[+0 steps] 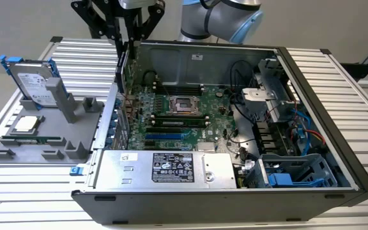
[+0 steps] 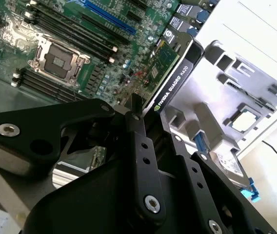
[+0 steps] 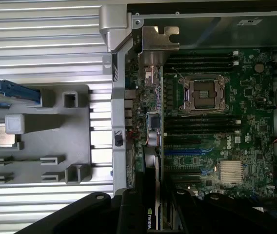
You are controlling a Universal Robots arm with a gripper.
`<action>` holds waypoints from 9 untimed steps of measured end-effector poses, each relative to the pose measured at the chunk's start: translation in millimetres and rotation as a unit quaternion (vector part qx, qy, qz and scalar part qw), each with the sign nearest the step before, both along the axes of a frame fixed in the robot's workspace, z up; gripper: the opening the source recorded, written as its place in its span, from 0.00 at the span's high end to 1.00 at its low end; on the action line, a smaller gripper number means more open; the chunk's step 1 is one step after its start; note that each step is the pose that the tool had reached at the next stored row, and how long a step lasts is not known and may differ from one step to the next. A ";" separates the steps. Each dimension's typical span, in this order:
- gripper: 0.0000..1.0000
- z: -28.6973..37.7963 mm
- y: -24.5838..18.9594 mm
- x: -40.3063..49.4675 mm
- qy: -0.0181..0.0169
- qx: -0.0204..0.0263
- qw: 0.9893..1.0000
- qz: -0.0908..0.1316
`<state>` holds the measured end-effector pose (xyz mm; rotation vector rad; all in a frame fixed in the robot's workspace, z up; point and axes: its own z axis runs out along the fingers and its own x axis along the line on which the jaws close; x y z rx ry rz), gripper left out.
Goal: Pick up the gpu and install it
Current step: 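Pick up the gpu and move the gpu toward the slot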
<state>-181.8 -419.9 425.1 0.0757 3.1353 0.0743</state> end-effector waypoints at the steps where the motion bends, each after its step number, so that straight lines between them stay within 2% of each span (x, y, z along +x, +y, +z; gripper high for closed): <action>1: 1.00 0.0 0.0 1.3 0.000 0.000 1.000 0.000; 9: 1.00 0.0 0.0 13.4 0.000 0.000 1.000 0.000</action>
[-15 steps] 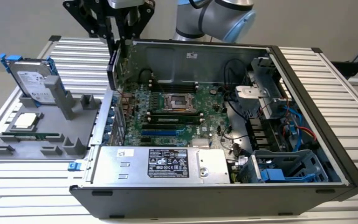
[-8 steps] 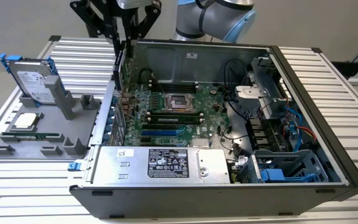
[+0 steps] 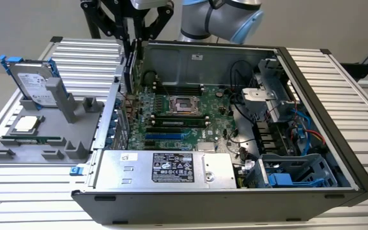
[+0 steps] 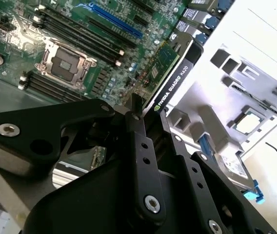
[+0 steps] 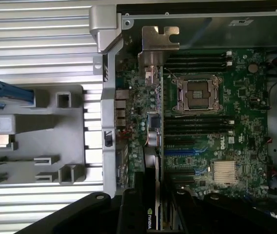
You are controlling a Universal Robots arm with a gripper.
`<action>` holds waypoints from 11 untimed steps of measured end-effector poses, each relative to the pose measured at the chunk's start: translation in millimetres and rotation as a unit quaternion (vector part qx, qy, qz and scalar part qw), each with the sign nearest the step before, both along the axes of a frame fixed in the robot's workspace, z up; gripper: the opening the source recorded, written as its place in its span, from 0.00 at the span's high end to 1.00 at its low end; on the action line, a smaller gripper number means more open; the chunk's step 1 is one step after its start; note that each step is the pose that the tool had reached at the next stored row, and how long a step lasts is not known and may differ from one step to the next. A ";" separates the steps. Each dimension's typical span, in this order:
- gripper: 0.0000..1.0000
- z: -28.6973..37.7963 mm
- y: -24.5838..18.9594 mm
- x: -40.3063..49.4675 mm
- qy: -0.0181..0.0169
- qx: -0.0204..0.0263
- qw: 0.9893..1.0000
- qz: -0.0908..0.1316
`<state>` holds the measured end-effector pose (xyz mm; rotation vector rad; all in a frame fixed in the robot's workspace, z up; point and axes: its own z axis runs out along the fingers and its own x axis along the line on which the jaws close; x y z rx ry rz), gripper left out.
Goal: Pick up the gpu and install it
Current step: 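Pick up the gpu and move the gpu toward the slot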
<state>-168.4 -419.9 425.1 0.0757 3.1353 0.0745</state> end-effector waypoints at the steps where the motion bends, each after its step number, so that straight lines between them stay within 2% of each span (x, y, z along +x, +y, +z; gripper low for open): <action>1: 1.00 0.0 0.0 1.7 0.000 0.000 1.000 0.000; 11: 1.00 0.0 0.0 18.5 0.000 0.000 1.000 0.000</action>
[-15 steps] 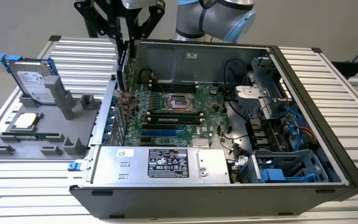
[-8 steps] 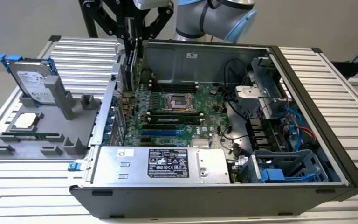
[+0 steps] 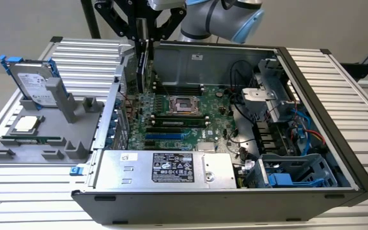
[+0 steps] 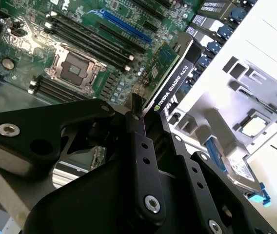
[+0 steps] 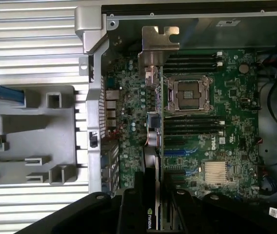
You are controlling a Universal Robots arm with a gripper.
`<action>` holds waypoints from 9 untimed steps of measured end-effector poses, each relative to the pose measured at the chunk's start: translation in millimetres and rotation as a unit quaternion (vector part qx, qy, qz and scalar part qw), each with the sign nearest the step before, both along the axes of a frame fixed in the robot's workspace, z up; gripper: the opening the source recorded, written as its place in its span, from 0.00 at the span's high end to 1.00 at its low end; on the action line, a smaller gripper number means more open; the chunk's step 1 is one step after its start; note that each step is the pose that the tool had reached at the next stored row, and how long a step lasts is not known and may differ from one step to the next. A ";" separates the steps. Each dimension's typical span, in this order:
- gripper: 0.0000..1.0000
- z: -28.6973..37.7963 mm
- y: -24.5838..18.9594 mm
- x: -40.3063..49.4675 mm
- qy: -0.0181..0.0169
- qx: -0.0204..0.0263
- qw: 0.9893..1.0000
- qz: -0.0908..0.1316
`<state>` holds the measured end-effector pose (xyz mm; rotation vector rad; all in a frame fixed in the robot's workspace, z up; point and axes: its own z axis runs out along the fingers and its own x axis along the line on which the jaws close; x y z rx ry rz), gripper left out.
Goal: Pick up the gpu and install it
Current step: 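Pick up the gpu and move the gpu toward the slot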
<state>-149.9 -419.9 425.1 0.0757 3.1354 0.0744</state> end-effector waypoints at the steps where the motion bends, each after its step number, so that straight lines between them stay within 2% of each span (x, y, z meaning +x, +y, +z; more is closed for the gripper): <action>1: 1.00 0.0 0.0 0.9 0.000 0.000 1.000 0.000; 9: 1.00 0.0 0.0 2.0 0.000 0.000 1.000 0.000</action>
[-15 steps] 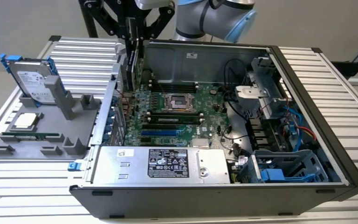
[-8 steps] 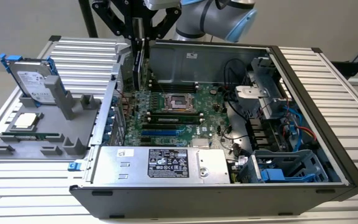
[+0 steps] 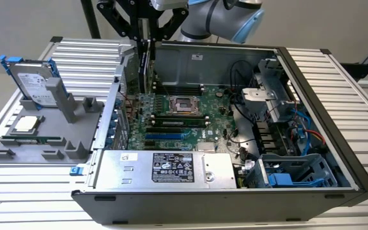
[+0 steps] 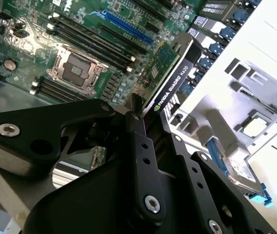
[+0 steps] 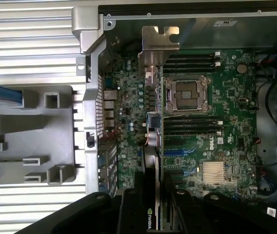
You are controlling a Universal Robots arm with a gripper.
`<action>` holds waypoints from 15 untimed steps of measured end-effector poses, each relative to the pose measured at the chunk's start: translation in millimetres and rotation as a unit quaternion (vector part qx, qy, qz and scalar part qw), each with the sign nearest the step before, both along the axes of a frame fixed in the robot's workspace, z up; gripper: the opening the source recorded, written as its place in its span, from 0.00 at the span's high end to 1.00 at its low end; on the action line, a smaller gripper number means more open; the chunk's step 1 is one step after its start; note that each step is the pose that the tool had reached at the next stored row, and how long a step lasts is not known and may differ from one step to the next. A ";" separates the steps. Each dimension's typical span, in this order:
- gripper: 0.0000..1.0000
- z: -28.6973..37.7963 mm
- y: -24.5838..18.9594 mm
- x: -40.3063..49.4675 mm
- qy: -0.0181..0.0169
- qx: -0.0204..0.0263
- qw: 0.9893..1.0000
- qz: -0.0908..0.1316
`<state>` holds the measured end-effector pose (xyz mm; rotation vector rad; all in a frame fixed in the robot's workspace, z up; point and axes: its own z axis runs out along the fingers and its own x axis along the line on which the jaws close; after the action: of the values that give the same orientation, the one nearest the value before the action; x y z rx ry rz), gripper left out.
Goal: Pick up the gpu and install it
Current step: 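Pick up the gpu and move the gpu toward the slot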
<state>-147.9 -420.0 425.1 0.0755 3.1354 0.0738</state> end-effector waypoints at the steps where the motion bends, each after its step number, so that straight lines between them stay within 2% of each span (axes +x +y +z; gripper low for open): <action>1: 1.00 0.0 0.0 0.5 0.000 0.000 1.000 0.000; 15: 1.00 0.0 0.0 16.2 0.000 0.000 1.000 0.000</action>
<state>-131.7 -419.9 425.0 0.0758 3.1353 0.0740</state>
